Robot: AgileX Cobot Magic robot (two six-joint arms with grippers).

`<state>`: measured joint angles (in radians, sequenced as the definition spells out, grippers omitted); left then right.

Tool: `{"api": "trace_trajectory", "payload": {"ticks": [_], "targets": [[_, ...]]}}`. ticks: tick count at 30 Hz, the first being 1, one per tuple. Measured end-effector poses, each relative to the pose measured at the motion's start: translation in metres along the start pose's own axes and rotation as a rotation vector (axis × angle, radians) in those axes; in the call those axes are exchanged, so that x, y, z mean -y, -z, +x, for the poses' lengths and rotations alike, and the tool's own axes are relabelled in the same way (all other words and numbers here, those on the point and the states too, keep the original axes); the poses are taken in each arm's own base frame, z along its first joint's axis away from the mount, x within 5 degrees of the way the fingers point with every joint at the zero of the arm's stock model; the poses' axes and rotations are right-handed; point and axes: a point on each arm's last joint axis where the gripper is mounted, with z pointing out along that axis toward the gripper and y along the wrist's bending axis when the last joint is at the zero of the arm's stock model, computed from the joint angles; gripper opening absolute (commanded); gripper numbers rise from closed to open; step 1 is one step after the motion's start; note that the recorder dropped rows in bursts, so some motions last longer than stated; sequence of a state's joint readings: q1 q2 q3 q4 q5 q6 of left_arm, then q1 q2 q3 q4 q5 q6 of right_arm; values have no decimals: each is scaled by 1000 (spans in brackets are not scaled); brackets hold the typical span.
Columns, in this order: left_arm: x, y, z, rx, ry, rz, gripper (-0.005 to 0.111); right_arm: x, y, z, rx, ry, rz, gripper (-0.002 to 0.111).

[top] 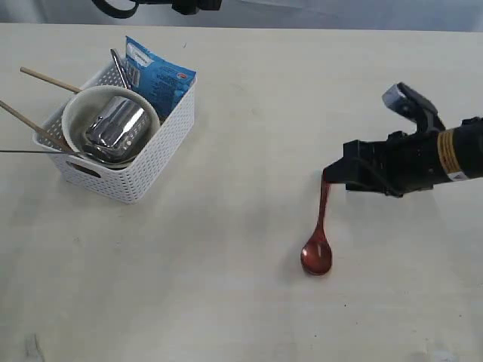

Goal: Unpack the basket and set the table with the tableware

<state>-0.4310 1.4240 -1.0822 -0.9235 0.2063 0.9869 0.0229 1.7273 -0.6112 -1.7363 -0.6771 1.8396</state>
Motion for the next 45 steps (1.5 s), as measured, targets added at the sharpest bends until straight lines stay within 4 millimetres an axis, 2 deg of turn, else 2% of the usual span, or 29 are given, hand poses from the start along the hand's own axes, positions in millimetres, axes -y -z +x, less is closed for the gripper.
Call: {"api": "trace_trajectory", "payload": {"ticks": [3, 7, 10, 13, 14, 16, 19, 22, 24, 26, 29, 31, 40, 45], "targets": [[0, 0, 0, 0, 0, 0, 61, -17, 31, -15, 152, 90, 76, 49], [0, 0, 0, 0, 0, 0, 61, -30, 60, -24, 290, 242, 182, 49], [0, 0, 0, -3, -2, 5, 61, -21, 75, -31, 346, 453, 415, 49], [0, 0, 0, -3, -6, 5, 61, 0, 91, -37, 353, 536, 738, 49], [0, 0, 0, -3, -8, 5, 61, 11, 102, -38, 358, 509, 907, 49], [0, 0, 0, -3, -8, 5, 61, 21, 113, -35, 326, 434, 1066, 49], [0, 0, 0, -3, -8, 5, 61, 25, 125, -33, 229, 281, 1163, 49], [1, 0, 0, -4, -8, 6, 61, 24, 132, -31, 105, 46, 1187, 49], [1, 0, 0, -4, -8, 6, 61, 17, 131, -29, 18, -118, 1121, 49], [1, 0, 0, -4, -8, 6, 61, 2, 119, -22, -122, -238, 921, 49], [1, 0, 1, -6, -8, 9, 61, -22, 98, -15, -209, -260, 680, 49], [1, 0, 1, -8, -8, 12, 61, -38, 84, -13, -210, -236, 587, 49], [3, 0, 2, -18, -8, 28, 61, -94, 41, -7, -102, -73, 493, 46], [3, 0, 2, -18, -8, 28, 61, -101, 17, -6, -120, -47, 602, 43]]}}
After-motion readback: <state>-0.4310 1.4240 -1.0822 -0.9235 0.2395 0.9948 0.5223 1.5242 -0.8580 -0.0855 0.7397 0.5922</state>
